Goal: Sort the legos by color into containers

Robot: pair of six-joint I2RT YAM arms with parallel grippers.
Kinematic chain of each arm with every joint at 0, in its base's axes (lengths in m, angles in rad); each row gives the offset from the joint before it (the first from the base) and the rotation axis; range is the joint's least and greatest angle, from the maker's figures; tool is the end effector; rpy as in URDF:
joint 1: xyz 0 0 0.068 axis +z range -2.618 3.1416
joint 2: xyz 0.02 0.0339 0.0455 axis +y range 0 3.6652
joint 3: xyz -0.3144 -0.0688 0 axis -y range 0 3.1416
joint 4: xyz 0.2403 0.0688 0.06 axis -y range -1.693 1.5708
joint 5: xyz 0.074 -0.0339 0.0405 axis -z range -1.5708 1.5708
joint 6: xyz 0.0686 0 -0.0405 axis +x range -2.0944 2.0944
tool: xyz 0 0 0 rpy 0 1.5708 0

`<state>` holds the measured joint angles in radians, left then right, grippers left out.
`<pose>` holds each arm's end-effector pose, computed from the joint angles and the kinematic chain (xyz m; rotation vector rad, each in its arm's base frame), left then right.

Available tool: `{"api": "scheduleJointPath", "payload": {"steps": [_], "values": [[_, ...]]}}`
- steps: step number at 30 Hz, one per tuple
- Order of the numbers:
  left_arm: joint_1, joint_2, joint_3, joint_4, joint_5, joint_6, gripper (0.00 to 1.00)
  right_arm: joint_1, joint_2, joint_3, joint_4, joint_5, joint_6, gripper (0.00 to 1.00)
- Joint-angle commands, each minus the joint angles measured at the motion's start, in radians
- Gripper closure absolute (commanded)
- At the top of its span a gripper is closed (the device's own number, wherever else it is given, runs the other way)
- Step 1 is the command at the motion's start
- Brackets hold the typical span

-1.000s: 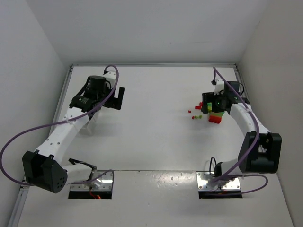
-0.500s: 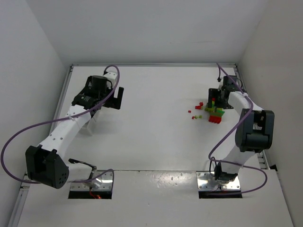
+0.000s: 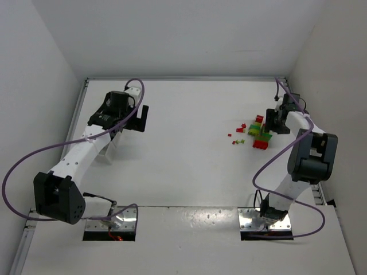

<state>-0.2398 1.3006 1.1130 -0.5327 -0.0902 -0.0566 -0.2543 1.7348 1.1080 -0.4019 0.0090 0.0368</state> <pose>0.2835 -0.0630 0.3367 0.1627 2.2823 -0.0509 0.3625 -0.0949 0.2092 0.3806 2.5742 -0.0901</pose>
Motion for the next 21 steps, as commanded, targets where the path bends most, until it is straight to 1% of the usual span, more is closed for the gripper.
{"api": "scheduleJointPath", "payload": {"steps": [1,7,14,17,18,21], "values": [[0.011,0.012,0.004,0.033,0.015,0.004,0.0,-0.005,0.037,0.041,0.009,-0.055,-0.009,0.43],[0.03,0.023,-0.007,0.033,0.015,0.004,0.0,-0.005,0.083,0.084,0.018,-0.099,0.009,0.43],[0.057,0.051,-0.016,0.042,0.024,0.004,0.0,-0.005,0.152,0.127,0.006,-0.099,0.018,0.44],[0.066,0.06,-0.016,0.042,0.024,0.004,0.0,-0.005,0.178,0.127,0.006,-0.099,0.018,0.49],[0.066,0.06,-0.016,0.042,0.024,0.004,0.0,-0.005,0.178,0.127,-0.003,-0.099,0.018,0.55],[0.076,0.06,-0.025,0.042,0.033,0.014,0.0,-0.005,0.187,0.116,0.008,-0.099,0.018,0.61]]}}
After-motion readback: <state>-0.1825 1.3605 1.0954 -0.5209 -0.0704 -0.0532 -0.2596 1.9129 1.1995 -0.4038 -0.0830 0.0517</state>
